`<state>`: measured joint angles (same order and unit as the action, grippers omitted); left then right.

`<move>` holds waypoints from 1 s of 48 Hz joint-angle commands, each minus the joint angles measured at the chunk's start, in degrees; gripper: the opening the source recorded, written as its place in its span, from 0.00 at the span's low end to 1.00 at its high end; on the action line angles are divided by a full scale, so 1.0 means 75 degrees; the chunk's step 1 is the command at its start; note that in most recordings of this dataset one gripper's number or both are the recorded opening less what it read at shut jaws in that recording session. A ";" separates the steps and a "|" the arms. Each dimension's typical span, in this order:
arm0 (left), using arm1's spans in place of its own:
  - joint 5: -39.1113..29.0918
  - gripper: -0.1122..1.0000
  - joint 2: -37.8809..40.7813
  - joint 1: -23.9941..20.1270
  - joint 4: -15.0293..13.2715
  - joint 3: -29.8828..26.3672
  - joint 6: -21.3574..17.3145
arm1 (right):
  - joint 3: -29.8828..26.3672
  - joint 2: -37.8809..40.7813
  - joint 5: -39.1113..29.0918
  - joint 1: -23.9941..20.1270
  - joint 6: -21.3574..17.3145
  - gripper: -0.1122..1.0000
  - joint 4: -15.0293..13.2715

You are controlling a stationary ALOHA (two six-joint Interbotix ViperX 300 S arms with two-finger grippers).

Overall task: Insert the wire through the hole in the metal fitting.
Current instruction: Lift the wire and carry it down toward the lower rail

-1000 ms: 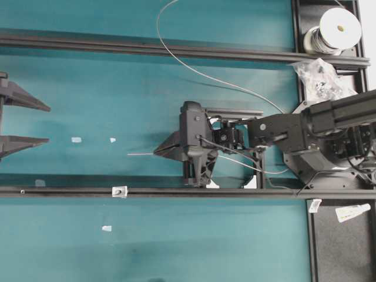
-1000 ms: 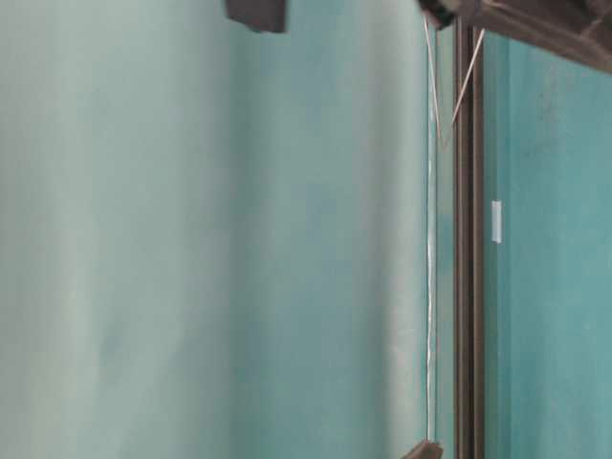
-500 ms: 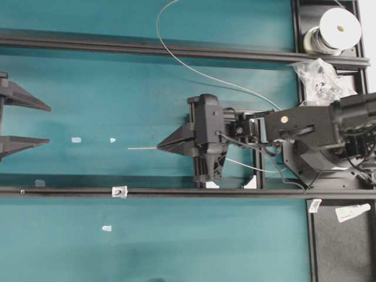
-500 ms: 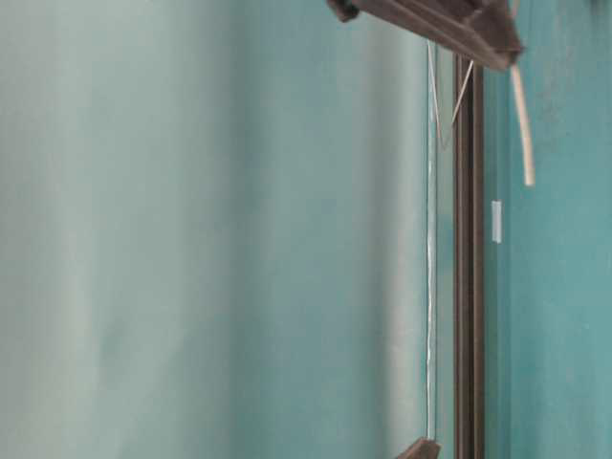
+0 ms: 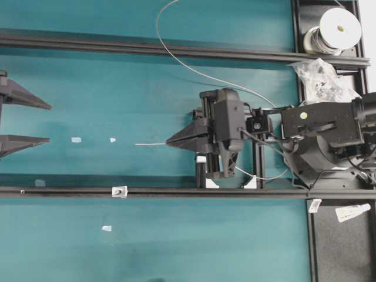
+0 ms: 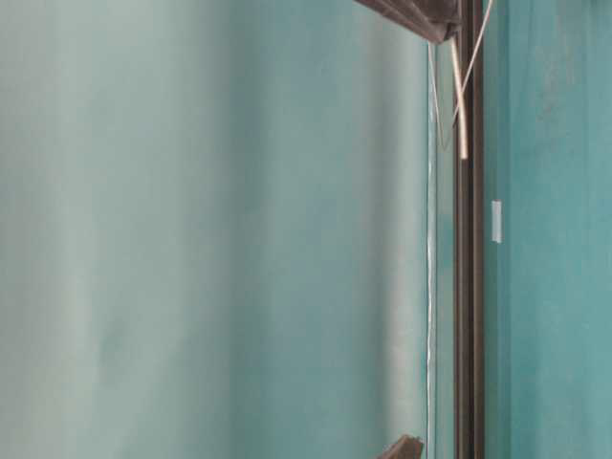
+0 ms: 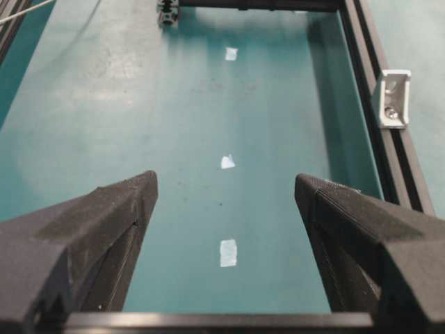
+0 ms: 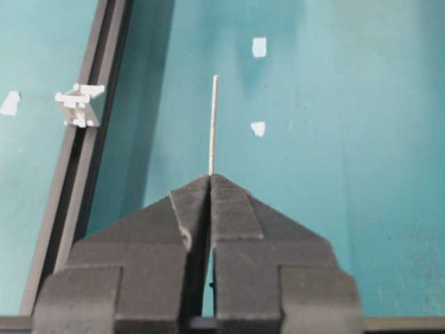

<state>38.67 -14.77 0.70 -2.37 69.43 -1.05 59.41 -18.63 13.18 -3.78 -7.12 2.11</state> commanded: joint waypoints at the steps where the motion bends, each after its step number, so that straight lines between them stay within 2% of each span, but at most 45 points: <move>1: 0.0070 0.89 -0.0059 0.0141 0.0012 -0.0059 -0.0012 | 0.0141 -0.0105 0.0562 -0.0023 -0.0023 0.09 0.0105; 11: 0.0164 0.90 -0.0023 0.0492 -0.0047 -0.0035 0.0023 | 0.0656 -0.0105 0.1758 -0.0234 -0.0023 0.09 0.0586; 22: 0.0527 0.90 0.0082 0.0855 -0.0082 0.0035 0.0281 | 0.0867 -0.0105 0.2227 -0.0832 0.0000 0.09 0.1195; 35: 0.0996 0.90 0.0738 0.1266 -0.0082 -0.0094 0.0492 | 0.0902 0.0258 0.3070 -0.1641 0.0059 0.09 0.1980; 40: 0.1230 0.90 0.0926 0.1430 -0.0082 -0.0152 0.0492 | 0.0867 0.0586 0.3469 -0.1910 0.0129 0.09 0.2437; 44: 0.1348 0.90 0.1008 0.1512 -0.0082 -0.0176 0.0504 | 0.0797 0.0867 0.3762 -0.2168 0.0375 0.09 0.2883; 48: 0.1395 0.90 0.1066 0.1547 -0.0117 -0.0199 0.0527 | 0.0668 0.1137 0.4020 -0.2543 0.0867 0.09 0.3703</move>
<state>48.16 -6.77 11.87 -2.90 68.82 2.64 66.01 -11.07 41.31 -20.74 -2.55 25.75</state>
